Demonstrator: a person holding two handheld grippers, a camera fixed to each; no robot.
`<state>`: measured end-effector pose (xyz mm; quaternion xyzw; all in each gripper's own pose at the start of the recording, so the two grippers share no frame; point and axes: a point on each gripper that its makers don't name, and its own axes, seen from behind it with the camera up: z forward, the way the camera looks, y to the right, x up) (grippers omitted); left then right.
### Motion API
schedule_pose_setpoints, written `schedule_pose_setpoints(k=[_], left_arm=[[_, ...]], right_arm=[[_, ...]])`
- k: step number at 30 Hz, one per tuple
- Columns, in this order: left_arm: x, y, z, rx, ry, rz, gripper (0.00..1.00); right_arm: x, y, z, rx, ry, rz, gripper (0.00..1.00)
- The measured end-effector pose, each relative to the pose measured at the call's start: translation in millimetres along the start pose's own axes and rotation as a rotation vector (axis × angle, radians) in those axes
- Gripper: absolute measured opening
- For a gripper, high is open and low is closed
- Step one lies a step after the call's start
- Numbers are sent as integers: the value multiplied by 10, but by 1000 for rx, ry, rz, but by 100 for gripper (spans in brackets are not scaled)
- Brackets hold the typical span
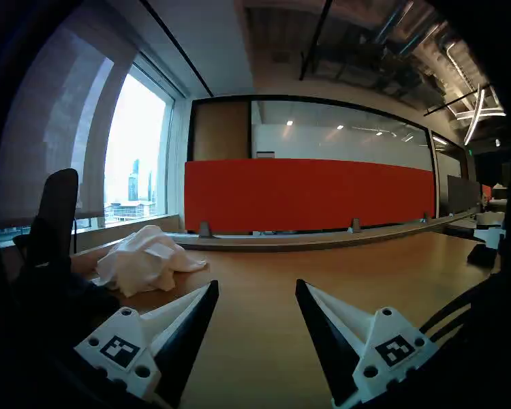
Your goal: Fold towel
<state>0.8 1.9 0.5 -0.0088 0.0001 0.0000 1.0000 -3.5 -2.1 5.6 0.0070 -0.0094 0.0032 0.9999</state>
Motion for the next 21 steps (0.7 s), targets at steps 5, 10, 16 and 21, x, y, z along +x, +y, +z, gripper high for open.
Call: schedule_pose_setpoints(k=[5, 10, 16, 21], left_arm=[[-2, -2, 2, 0, 0, 0, 83], [-1, 4, 1, 0, 0, 0, 83], [-1, 5, -2, 0, 0, 0, 83], [-2, 4, -3, 0, 0, 0, 83]], right_arm=[[13, -22, -14, 0, 12, -16, 100], [35, -5, -42, -8, 19, -12, 100], [28, -1, -51, -5, 20, -11, 100], [25, -1, -49, -4, 19, -10, 100]])
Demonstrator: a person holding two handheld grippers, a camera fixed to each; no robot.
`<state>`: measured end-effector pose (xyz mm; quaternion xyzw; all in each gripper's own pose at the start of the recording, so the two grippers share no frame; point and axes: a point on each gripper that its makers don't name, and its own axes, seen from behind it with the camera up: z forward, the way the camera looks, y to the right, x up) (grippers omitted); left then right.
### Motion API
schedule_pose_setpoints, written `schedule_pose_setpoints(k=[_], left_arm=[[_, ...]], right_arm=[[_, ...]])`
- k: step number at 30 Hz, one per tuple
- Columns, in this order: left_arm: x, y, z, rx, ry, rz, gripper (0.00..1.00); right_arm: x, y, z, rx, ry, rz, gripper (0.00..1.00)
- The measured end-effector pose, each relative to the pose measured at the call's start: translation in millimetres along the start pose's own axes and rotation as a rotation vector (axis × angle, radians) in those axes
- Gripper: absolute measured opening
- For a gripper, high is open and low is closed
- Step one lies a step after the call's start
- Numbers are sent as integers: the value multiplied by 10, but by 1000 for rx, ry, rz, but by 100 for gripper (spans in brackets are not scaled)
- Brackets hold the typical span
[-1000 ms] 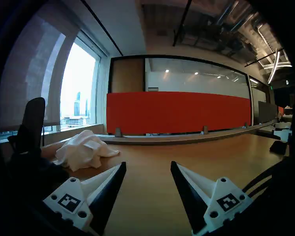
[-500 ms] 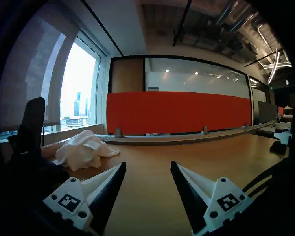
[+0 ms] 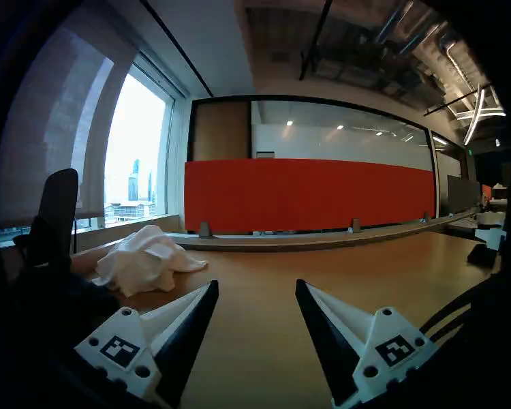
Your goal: Fold towel
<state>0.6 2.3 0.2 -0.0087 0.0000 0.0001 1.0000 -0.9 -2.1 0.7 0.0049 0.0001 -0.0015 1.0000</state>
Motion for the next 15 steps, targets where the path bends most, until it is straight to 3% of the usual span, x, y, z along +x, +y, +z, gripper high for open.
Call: schedule_pose_setpoints(k=[15], left_arm=[[-1, -3, -2, 0, 0, 0, 83]], right_arm=[[13, -4, 2, 1, 0, 2, 100]])
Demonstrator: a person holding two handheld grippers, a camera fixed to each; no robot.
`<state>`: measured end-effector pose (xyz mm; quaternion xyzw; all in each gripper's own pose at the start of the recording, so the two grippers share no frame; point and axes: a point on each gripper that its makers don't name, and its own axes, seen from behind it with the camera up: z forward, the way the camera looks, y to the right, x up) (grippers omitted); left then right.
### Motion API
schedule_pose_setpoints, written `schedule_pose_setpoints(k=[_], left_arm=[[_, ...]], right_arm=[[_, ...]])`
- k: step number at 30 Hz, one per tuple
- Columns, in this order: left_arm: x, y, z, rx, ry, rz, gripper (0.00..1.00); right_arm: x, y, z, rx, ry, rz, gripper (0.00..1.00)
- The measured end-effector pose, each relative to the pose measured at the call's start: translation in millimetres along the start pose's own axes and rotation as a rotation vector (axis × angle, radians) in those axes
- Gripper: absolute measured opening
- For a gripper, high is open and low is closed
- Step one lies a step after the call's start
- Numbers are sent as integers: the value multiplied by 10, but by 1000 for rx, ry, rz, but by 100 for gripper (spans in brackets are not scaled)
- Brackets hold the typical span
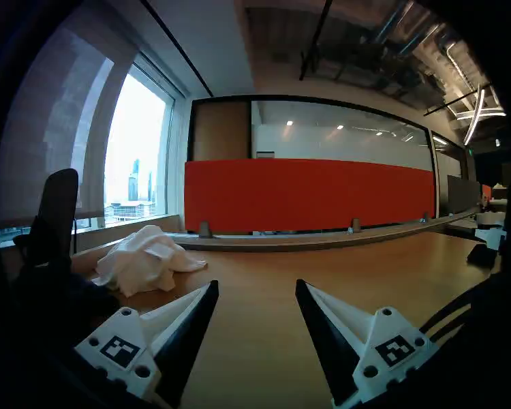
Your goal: Fold towel
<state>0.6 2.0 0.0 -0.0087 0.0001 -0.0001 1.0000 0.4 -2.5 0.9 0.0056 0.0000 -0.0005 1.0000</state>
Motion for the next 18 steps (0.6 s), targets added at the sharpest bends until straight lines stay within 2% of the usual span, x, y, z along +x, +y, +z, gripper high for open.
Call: schedule_pose_setpoints(k=[18], left_arm=[[0, -3, 1, 0, 0, 0, 83]], right_arm=[[-9, 9, 0, -5, -1, 0, 100]])
